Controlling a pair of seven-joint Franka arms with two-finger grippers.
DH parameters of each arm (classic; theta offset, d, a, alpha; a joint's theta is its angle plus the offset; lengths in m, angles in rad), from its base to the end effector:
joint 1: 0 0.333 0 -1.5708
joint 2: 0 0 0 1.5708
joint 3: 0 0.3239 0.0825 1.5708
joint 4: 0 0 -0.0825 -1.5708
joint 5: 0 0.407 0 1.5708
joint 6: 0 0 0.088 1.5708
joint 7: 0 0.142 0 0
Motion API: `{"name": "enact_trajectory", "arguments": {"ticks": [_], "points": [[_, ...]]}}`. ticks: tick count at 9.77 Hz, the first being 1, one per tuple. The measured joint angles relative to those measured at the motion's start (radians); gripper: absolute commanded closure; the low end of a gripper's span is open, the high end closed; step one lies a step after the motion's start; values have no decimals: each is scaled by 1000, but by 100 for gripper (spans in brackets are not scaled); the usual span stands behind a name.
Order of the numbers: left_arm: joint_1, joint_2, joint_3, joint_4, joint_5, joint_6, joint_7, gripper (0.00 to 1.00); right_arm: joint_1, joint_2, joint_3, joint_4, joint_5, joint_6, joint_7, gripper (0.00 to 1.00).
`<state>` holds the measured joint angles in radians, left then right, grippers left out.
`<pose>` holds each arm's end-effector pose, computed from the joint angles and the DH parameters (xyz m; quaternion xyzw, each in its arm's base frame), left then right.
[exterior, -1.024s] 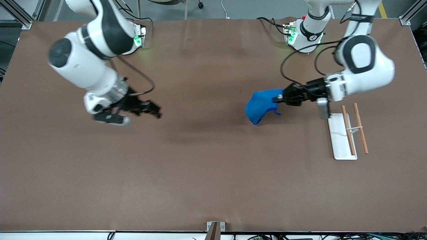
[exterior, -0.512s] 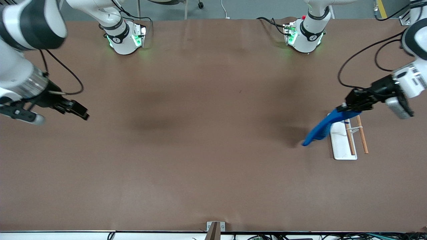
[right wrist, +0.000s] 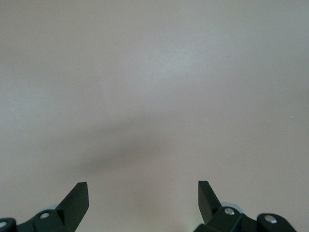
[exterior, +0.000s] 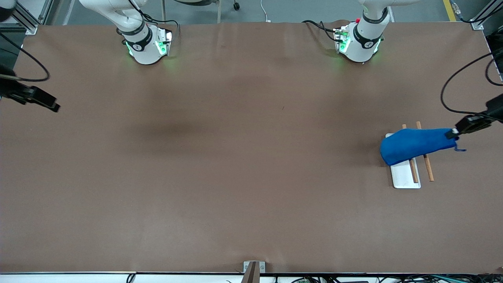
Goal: Right arm passes towel to left arm to hang
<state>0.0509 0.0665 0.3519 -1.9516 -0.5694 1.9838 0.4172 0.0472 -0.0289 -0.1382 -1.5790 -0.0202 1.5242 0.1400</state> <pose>0.5689 0.1843 0.4188 0.9634 0.1095 0.0853 0.2295 0.5600 -0.0551 0.6057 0.9932 -0.1155 -0.0129 0.0084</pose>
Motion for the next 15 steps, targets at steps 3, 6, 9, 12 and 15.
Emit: {"name": "enact_trajectory", "arguments": {"ticks": [3, 6, 9, 12, 15], "points": [[39, 83, 38, 80, 72, 0, 8, 97, -16, -1, -19, 67, 9, -46, -32, 0], [90, 162, 44, 112, 77, 0, 100, 55, -17, 6, -18, 81, 9, -50, -33, 0], [99, 190, 43, 135, 77, 3, 109, 0, -23, 16, -19, 81, 9, -50, -33, 0], [99, 158, -3, 191, 141, -1, 75, 0, -46, 16, -19, 81, 9, -50, -35, 0], [93, 35, -224, 197, 406, -3, -193, 0, -49, 16, -19, 81, 9, -50, -35, 0]]}}
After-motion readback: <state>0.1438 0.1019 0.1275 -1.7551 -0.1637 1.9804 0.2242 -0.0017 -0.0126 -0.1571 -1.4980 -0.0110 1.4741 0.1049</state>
